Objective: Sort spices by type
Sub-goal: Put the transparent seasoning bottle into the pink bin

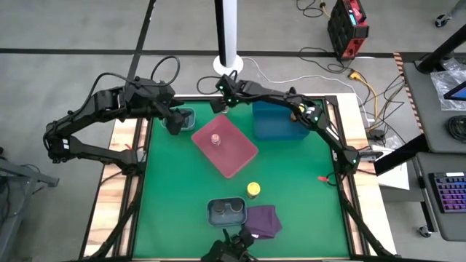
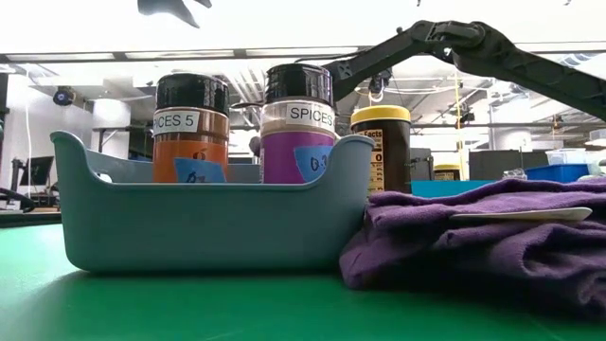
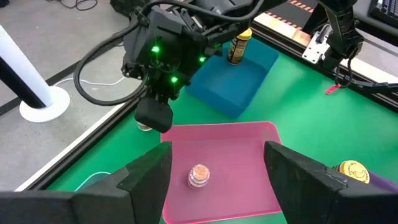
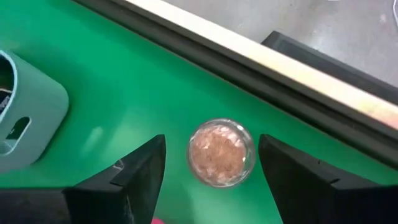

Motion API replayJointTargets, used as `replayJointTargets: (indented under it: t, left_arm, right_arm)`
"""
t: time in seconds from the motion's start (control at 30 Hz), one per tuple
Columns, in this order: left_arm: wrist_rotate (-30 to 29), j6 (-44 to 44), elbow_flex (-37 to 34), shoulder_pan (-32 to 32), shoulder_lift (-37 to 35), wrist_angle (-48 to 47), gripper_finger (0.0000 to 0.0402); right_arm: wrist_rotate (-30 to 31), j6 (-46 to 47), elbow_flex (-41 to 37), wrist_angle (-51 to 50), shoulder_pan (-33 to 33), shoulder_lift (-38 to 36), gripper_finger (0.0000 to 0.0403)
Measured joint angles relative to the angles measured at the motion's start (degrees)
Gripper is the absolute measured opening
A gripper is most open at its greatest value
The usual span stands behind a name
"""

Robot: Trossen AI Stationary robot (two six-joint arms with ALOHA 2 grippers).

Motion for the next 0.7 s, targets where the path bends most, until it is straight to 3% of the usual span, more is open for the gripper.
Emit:
replayJointTargets:
  t: [0.7]
  left_arm:
    - [0.0, 0.0, 0.0, 0.0, 0.0, 0.0, 0.0238]
  right_arm:
    - [0.0, 0.8, -3.4, 3.0, 0.0, 0.0, 0.0223]
